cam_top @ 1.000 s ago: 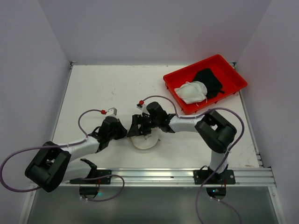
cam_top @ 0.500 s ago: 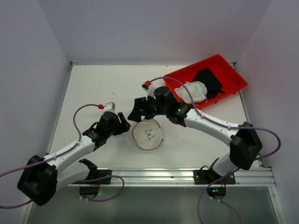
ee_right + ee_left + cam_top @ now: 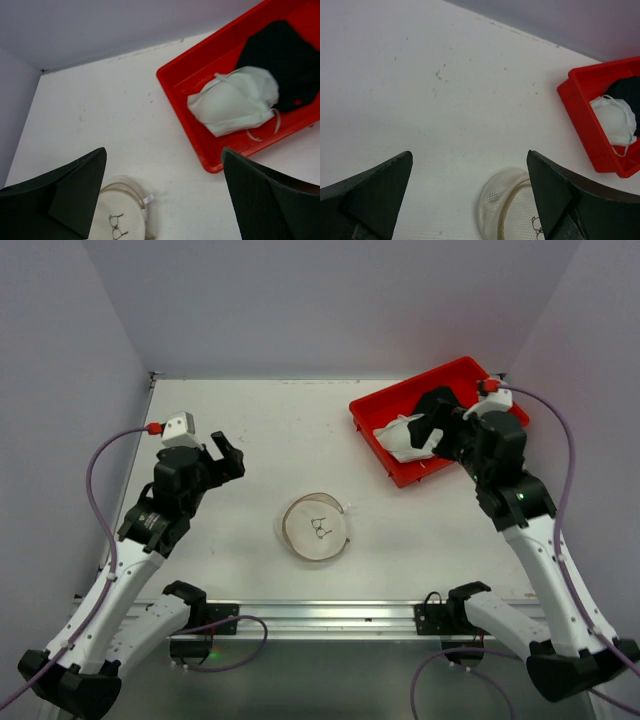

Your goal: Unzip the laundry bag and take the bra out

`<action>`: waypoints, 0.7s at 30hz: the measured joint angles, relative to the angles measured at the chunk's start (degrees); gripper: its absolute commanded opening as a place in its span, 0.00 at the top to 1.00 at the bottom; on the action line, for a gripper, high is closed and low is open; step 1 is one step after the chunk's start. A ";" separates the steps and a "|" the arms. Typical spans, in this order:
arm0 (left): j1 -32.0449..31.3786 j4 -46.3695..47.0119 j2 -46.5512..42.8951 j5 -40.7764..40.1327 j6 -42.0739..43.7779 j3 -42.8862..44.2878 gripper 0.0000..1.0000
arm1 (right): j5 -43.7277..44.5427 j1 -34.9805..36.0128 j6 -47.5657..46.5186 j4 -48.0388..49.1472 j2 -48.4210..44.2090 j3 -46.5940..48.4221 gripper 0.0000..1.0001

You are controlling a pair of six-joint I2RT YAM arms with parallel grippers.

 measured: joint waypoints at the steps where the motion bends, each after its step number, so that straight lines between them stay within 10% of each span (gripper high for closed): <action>1: 0.04 -1.27 -1.33 -0.76 0.90 1.49 0.00 | 2.10 -0.59 -0.92 -1.03 -3.43 -0.04 0.01; 21: 0.15 -16.94 -24.02 -11.41 10.21 16.04 0.00 | 16.09 -0.83 -11.63 -11.43 -46.86 -4.48 0.01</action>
